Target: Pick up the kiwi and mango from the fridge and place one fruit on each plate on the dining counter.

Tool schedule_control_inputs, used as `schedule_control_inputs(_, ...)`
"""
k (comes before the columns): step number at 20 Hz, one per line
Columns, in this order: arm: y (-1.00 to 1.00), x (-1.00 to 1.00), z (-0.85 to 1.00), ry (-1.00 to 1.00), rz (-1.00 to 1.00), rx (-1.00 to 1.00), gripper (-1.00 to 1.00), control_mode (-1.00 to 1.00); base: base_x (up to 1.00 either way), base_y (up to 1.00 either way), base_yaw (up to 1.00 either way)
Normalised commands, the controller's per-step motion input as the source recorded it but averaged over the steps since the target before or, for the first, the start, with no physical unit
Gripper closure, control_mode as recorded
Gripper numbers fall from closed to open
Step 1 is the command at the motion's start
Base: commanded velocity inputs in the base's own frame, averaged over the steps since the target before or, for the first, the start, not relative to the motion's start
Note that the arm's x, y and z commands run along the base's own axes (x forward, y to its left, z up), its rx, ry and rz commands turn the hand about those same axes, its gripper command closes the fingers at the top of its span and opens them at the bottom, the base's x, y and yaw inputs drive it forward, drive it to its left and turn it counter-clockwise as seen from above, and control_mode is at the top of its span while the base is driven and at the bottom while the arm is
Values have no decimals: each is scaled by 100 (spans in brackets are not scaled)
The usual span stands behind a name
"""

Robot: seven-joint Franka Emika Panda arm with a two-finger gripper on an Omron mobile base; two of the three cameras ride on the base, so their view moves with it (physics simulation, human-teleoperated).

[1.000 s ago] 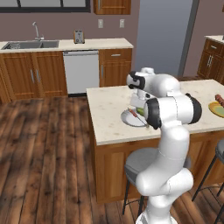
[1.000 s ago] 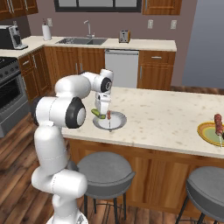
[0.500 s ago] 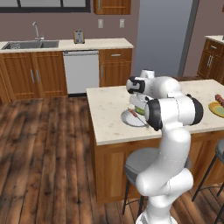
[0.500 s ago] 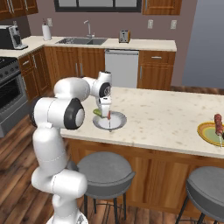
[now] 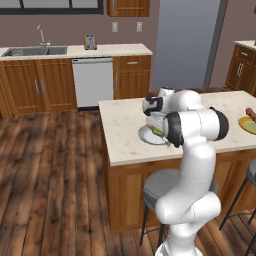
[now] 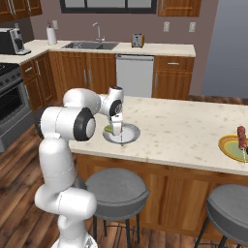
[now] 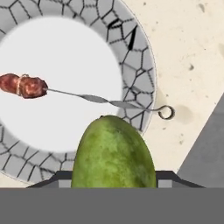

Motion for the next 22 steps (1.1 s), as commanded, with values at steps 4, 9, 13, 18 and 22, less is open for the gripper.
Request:
schedule_control_inputs(4, -12, 29, -20, 0, 0, 0, 100, -100, 0, 0, 0)
schedule_control_inputs(9, -19, 22, -17, 0, 0, 0, 100, -100, 0, 0, 0)
schedule_control_inputs(13, -10, 29, -16, 0, 0, 0, 100, -100, 0, 0, 0)
schedule_control_inputs(18, 0, 34, -18, 0, 0, 0, 100, -100, 0, 0, 0)
schedule_control_inputs(22, 0, 15, -24, 0, 0, 0, 100, -100, 0, 0, 0)
